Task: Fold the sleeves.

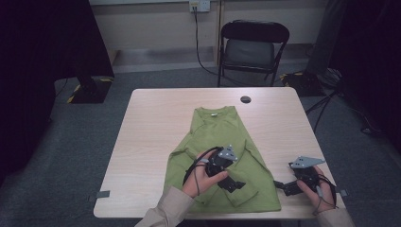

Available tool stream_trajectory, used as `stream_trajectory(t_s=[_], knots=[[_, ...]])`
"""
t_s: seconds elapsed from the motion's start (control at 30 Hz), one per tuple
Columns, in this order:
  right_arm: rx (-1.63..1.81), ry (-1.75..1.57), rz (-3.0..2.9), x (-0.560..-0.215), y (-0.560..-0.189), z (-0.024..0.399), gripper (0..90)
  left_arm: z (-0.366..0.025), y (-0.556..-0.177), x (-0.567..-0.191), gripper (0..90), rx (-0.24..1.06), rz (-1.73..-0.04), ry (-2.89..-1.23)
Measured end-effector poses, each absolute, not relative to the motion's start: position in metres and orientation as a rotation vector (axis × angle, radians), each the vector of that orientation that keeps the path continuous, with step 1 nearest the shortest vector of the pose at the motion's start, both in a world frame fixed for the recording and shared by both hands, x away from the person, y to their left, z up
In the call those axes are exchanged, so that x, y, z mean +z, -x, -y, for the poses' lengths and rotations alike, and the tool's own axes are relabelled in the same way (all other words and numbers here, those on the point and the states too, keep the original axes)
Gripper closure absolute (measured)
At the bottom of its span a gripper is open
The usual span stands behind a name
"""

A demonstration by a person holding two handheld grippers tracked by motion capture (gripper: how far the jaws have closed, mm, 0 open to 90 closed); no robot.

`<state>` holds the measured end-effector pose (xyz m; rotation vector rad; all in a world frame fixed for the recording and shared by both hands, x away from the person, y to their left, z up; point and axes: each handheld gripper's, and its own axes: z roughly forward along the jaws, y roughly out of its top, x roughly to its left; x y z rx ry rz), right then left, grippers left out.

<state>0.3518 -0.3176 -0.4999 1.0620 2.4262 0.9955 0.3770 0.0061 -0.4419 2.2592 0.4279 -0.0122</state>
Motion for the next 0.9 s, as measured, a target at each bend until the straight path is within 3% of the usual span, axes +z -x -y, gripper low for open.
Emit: stream_trajectory(t_s=[0.9], knots=[[0.996,-1.062,-2.426,-0.500,-0.352,0.318,0.0,-0.066,-0.379,-0.444,1.9,0.069,-0.528,-2.227]])
